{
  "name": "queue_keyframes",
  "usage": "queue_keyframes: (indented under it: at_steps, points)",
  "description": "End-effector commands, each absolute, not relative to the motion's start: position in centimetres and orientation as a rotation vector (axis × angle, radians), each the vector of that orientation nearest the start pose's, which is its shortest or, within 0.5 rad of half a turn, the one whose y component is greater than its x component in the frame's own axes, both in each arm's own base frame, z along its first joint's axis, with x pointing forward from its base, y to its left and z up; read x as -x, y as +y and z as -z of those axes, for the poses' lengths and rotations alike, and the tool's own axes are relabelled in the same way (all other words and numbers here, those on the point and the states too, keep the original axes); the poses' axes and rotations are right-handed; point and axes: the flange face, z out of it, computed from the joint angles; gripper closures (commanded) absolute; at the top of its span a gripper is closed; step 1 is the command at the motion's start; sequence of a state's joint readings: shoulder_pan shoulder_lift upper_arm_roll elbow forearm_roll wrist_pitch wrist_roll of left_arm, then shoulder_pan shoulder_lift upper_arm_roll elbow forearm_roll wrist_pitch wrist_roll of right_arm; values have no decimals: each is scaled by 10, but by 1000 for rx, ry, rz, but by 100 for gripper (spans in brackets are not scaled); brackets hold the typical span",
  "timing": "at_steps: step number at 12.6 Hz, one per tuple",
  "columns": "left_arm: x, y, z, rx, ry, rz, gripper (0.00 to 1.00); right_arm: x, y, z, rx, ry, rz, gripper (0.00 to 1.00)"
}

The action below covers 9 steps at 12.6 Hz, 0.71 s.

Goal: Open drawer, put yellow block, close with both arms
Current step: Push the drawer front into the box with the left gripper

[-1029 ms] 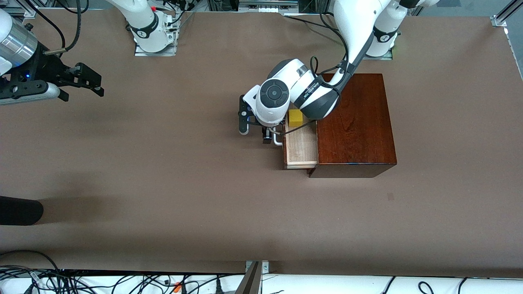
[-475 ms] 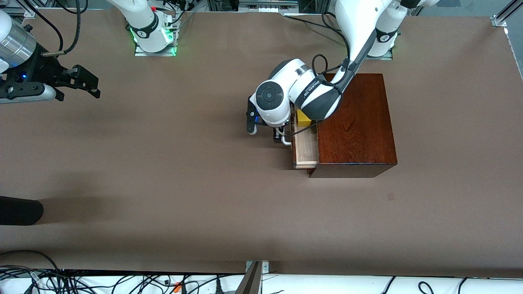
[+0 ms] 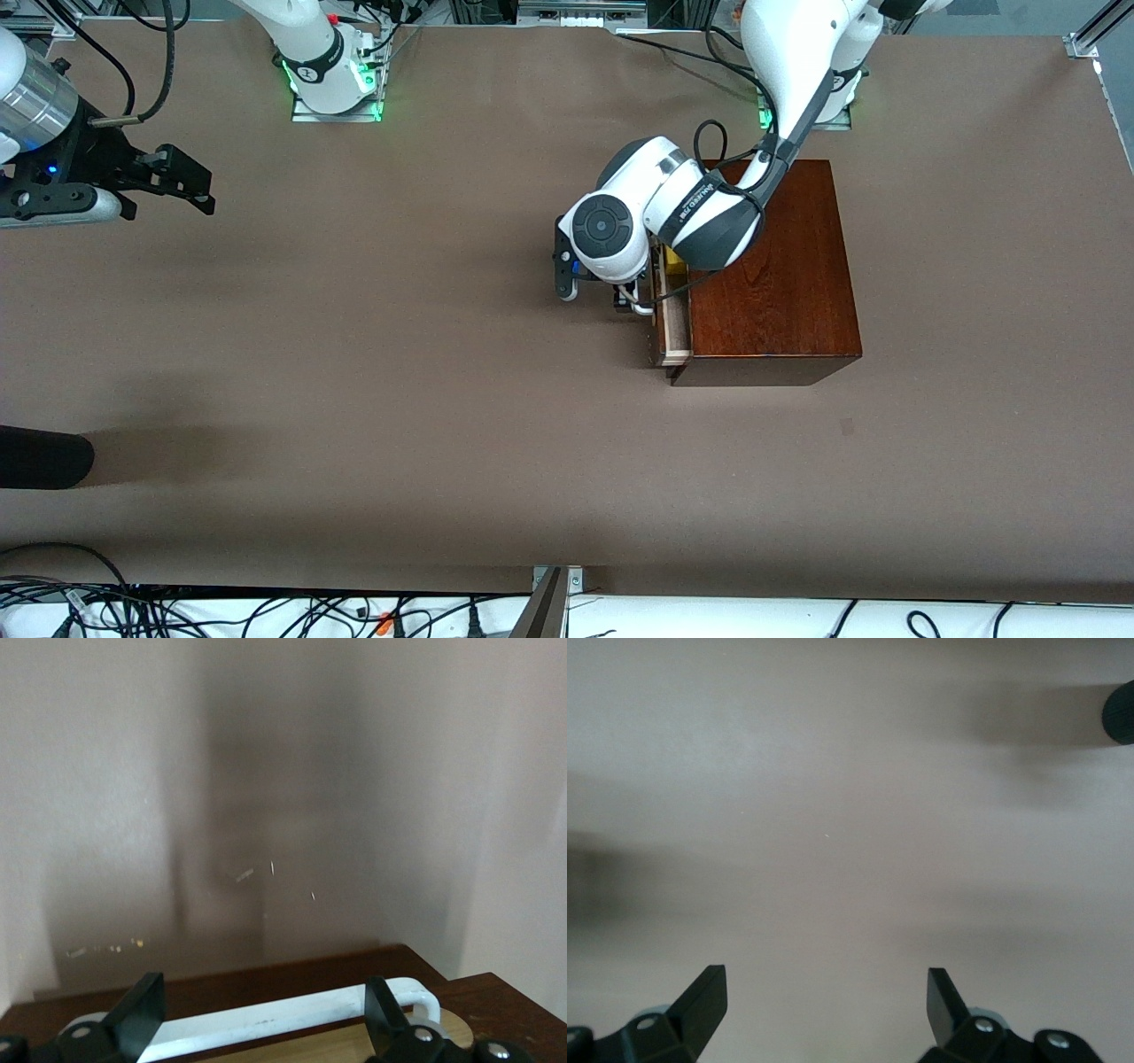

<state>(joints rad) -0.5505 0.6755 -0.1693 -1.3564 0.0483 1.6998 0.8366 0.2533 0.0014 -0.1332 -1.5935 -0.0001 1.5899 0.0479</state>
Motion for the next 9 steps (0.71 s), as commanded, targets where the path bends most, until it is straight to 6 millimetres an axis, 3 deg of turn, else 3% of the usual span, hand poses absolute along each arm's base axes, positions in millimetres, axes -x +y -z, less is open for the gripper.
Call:
queue_keyframes:
  at_steps: [1,6,9]
  points:
    - [-562,-392,-337,2247,2146,-515,0,-555,64,-617,3192,-94,-2,0]
    - [-561,-393,-342,2279,2143,-506,0,-555,64,-617,3188,-82,-5,0]
    - [-554,-396,-402,2432,2080,-376,0,-555,65,-617,3184,-84,-5,0]
